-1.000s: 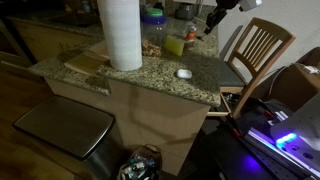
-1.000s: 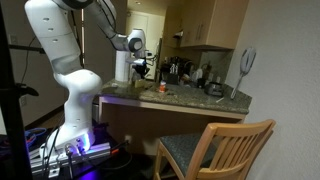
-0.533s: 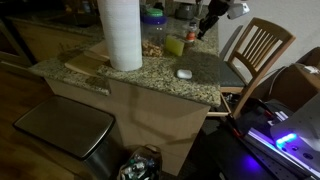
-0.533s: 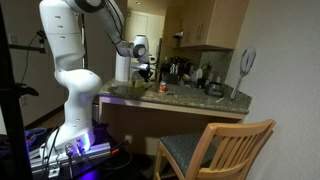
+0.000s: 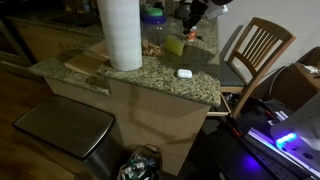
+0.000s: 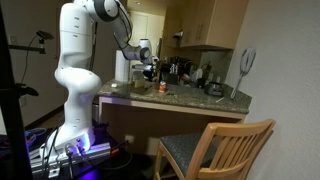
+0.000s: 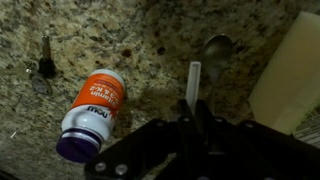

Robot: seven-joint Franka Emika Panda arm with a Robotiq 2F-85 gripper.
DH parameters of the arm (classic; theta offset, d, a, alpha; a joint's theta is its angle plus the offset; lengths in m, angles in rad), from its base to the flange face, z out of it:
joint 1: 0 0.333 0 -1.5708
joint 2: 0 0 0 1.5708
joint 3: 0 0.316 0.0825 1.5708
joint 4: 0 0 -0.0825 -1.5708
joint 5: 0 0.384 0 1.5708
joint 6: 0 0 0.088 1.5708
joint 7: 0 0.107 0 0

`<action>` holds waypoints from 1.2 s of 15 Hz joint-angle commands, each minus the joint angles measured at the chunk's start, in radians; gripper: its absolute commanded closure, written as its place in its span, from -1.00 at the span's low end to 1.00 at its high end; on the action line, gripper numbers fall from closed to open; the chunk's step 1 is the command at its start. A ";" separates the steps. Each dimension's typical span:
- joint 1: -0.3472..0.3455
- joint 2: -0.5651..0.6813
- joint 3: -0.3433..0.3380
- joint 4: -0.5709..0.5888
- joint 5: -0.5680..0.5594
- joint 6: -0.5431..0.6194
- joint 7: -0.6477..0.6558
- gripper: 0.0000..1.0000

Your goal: Move the white spoon to the right side of the countertop

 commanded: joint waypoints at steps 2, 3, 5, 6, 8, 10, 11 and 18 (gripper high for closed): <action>-0.028 0.036 -0.001 -0.006 -0.017 0.011 -0.013 0.95; -0.034 0.057 -0.004 0.004 -0.006 0.017 -0.020 0.95; -0.042 0.101 -0.009 0.024 -0.004 0.024 -0.027 0.95; -0.045 0.118 -0.011 0.029 -0.003 0.036 -0.030 0.95; -0.048 0.158 -0.003 0.042 0.022 0.063 -0.050 0.95; -0.046 0.188 0.008 0.055 0.040 0.092 -0.067 0.95; -0.046 0.193 0.015 0.058 0.048 0.110 -0.079 0.95; -0.024 0.217 -0.001 0.078 -0.003 0.142 -0.042 0.29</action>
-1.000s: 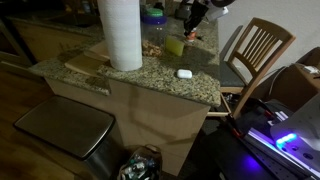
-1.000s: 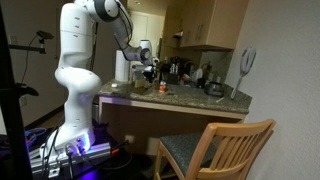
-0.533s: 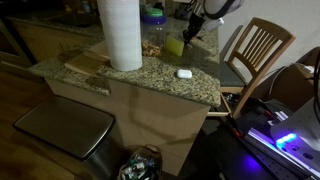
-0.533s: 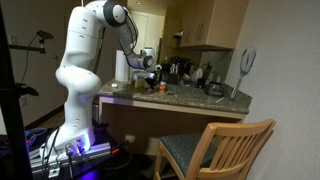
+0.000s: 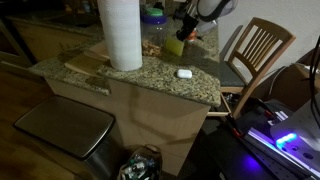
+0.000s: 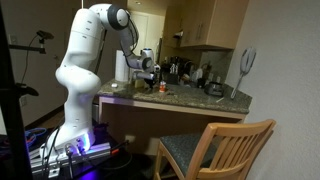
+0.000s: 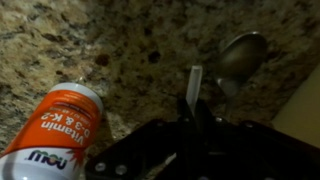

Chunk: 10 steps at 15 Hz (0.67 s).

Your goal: Move the white spoon to the right side of the countertop

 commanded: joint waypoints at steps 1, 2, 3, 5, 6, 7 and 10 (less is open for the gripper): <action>0.011 0.021 -0.045 0.016 -0.087 0.007 0.053 0.24; 0.007 0.014 -0.046 0.015 -0.090 -0.001 0.056 0.15; 0.001 0.005 -0.044 0.010 -0.087 -0.010 0.051 -0.02; -0.016 -0.032 -0.018 -0.004 -0.024 -0.023 0.006 -0.31; -0.028 -0.052 0.002 -0.011 0.029 -0.033 -0.025 -0.43; -0.046 -0.071 0.031 -0.016 0.109 -0.046 -0.080 -0.57; -0.088 -0.155 0.094 -0.021 0.375 -0.101 -0.241 -0.96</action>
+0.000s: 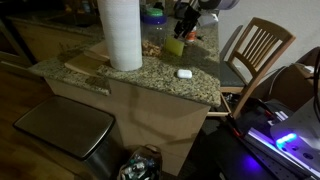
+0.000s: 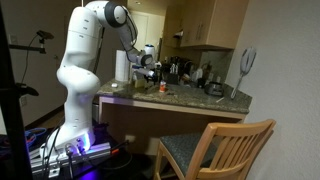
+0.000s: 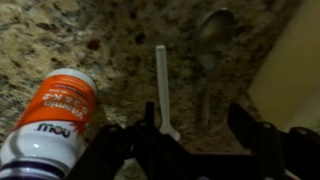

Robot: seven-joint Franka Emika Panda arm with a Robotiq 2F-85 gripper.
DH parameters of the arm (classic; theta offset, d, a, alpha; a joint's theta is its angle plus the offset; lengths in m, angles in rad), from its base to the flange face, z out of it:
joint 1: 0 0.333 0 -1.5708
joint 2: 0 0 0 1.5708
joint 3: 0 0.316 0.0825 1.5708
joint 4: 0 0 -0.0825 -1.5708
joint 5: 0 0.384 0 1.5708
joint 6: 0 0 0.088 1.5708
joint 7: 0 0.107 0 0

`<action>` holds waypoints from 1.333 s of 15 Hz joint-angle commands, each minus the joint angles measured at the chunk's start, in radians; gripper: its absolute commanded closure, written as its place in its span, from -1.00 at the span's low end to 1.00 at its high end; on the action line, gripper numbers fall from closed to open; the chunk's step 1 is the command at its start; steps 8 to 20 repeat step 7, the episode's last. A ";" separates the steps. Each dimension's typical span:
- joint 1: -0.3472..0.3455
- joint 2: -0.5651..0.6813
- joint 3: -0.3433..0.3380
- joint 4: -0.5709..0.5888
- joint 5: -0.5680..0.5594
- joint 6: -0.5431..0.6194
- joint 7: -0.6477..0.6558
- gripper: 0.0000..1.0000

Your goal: Move the white spoon to the right side of the countertop

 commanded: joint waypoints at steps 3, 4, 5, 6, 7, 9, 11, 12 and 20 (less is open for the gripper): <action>-0.019 -0.223 -0.028 -0.096 0.113 0.037 0.001 -1.00; -0.021 -0.257 -0.043 -0.106 0.094 0.041 0.034 -1.00; -0.024 -0.307 -0.060 -0.136 0.083 0.070 0.081 -1.00; -0.024 -0.346 -0.075 -0.156 0.094 0.073 0.102 -1.00; 0.000 -0.251 -0.075 -0.069 0.095 0.035 0.062 -1.00; 0.000 -0.251 -0.075 -0.069 0.095 0.035 0.062 -1.00; 0.000 -0.251 -0.075 -0.069 0.095 0.035 0.062 -1.00; 0.000 -0.251 -0.075 -0.069 0.095 0.035 0.062 -1.00; 0.000 -0.251 -0.075 -0.069 0.095 0.035 0.062 -1.00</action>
